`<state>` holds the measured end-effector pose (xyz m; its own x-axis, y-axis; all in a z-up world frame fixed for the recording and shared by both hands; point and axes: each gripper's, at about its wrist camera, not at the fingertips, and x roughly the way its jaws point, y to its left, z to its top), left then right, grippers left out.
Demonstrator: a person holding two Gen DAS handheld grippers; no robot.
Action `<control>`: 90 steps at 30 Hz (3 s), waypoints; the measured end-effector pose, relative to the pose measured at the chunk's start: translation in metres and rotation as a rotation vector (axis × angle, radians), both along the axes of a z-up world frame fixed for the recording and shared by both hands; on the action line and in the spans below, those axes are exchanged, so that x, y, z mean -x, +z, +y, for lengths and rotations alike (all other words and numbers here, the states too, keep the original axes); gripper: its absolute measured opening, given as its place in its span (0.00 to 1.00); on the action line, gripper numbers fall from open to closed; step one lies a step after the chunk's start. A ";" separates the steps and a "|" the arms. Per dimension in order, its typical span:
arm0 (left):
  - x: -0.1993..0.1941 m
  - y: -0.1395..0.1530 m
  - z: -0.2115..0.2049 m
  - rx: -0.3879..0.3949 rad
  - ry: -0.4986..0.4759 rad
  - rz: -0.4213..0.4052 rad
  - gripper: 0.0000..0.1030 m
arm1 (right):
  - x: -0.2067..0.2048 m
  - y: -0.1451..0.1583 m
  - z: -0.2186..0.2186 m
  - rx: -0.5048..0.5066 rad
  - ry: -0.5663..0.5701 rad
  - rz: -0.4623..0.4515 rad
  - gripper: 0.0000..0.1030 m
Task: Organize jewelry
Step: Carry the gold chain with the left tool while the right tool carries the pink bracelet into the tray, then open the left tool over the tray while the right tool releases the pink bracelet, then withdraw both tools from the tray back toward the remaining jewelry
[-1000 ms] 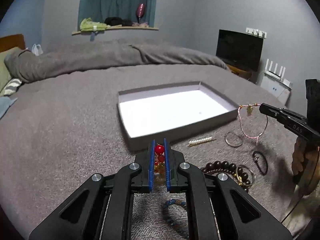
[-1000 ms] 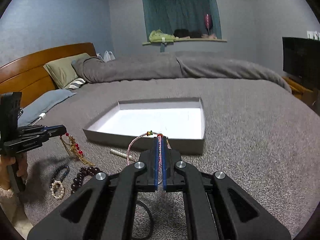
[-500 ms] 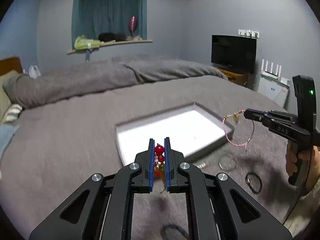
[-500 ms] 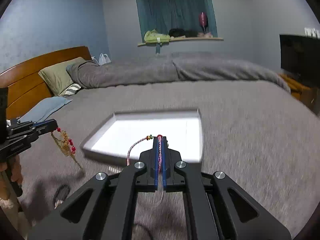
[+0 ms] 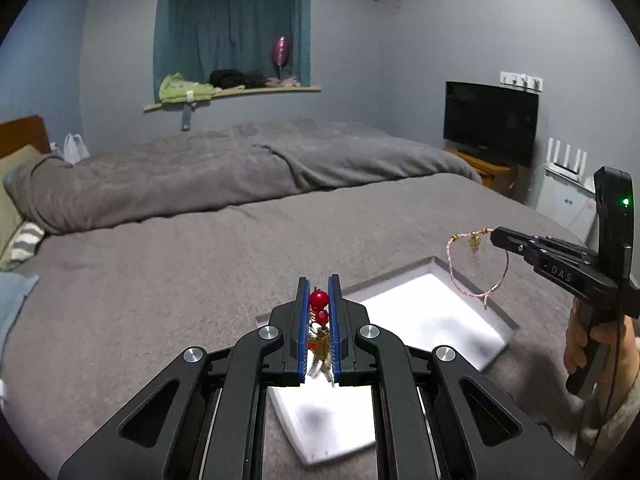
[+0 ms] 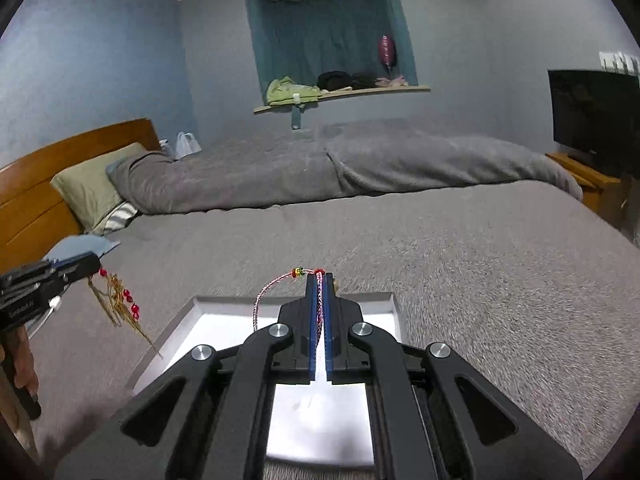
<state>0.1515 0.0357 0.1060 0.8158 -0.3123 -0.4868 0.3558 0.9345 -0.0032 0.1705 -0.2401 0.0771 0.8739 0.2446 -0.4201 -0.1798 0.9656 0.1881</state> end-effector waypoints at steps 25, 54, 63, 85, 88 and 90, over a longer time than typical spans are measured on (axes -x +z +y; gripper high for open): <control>-0.060 -0.100 0.015 0.018 0.058 0.194 0.09 | -0.048 -0.070 0.015 0.094 -0.005 0.218 0.03; -0.065 -0.113 0.006 -0.010 0.059 0.195 0.28 | -0.050 -0.077 0.012 0.107 -0.025 0.225 0.30; -0.048 -0.094 0.006 0.022 0.061 0.122 0.72 | -0.030 -0.050 0.004 0.071 -0.045 0.139 0.73; 0.049 -0.040 0.013 0.052 0.146 0.053 0.90 | 0.075 -0.006 -0.031 -0.025 -0.095 0.056 0.95; 0.064 -0.046 0.012 0.033 0.135 0.060 0.90 | 0.089 -0.011 -0.033 -0.010 -0.098 0.060 0.95; 0.071 -0.051 0.012 0.027 0.132 0.071 0.90 | 0.097 -0.016 -0.035 0.000 -0.098 0.066 0.95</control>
